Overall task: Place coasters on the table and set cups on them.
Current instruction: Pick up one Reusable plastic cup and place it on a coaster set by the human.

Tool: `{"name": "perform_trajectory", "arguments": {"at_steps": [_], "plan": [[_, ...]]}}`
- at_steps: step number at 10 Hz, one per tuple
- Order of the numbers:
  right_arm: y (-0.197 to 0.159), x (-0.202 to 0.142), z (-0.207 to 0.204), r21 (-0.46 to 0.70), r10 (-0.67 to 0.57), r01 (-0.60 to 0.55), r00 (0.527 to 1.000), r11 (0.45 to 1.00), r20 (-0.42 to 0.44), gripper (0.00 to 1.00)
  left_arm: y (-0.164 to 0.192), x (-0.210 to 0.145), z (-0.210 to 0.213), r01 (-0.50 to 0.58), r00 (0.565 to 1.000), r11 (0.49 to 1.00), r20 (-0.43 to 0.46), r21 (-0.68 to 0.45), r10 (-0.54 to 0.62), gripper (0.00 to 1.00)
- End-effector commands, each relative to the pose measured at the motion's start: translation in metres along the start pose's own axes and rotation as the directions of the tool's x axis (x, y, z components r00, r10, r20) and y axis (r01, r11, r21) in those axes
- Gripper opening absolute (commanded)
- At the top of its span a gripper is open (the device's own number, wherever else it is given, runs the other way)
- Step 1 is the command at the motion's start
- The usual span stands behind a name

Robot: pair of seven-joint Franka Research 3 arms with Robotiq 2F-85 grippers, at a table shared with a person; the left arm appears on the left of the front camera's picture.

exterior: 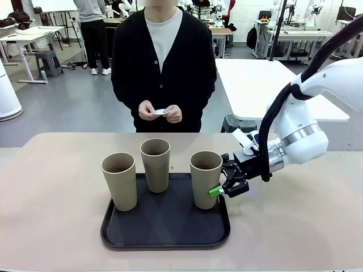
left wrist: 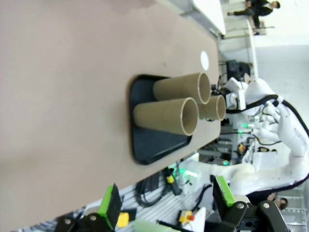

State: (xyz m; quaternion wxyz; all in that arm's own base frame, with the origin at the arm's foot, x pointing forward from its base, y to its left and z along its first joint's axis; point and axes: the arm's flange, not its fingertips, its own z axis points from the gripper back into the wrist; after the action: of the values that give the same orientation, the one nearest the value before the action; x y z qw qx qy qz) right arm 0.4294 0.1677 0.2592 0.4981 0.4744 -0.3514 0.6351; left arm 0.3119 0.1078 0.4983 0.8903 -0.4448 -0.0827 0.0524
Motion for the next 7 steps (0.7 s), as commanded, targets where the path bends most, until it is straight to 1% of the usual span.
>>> {"name": "perform_trajectory", "arguments": {"at_steps": [1, 2, 3, 4, 6, 7], "plan": [[-0.005, -0.002, -0.006, 0.011, 0.012, -0.012, 1.0, 1.0, 0.01, 0.0, 0.0, 0.0, 0.0, -0.002, 1.0, 1.0, 0.006, -0.009, 0.002, 1.0], [-0.001, 0.0, -0.005, 0.01, 0.017, -0.018, 1.0, 1.0, 0.01, 0.0, 0.0, 0.0, 0.0, -0.002, 1.0, 1.0, 0.006, -0.009, 0.002, 1.0], [0.005, 0.003, -0.005, 0.013, 0.027, -0.027, 1.0, 1.0, 0.011, 0.23, 0.0, 0.0, 0.0, -0.002, 1.0, 1.0, 0.006, -0.009, 0.002, 1.0], [0.012, 0.009, -0.004, 0.021, 0.039, -0.039, 0.999, 0.999, 0.013, 0.63, 0.0, 0.0, 0.0, -0.002, 1.0, 1.0, 0.006, -0.009, 0.002, 1.0], [0.023, 0.027, 0.001, 0.005, 0.062, -0.062, 0.998, 0.998, 0.024, 0.63, 0.0, 0.0, 0.0, -0.002, 1.0, 1.0, 0.006, -0.009, 0.002, 1.0], [0.029, 0.043, 0.008, -0.02, 0.082, -0.082, 0.996, 0.996, 0.03, 0.63, 0.0, 0.0, 0.0, -0.002, 1.0, 1.0, 0.006, -0.009, 0.002, 1.0]]}}
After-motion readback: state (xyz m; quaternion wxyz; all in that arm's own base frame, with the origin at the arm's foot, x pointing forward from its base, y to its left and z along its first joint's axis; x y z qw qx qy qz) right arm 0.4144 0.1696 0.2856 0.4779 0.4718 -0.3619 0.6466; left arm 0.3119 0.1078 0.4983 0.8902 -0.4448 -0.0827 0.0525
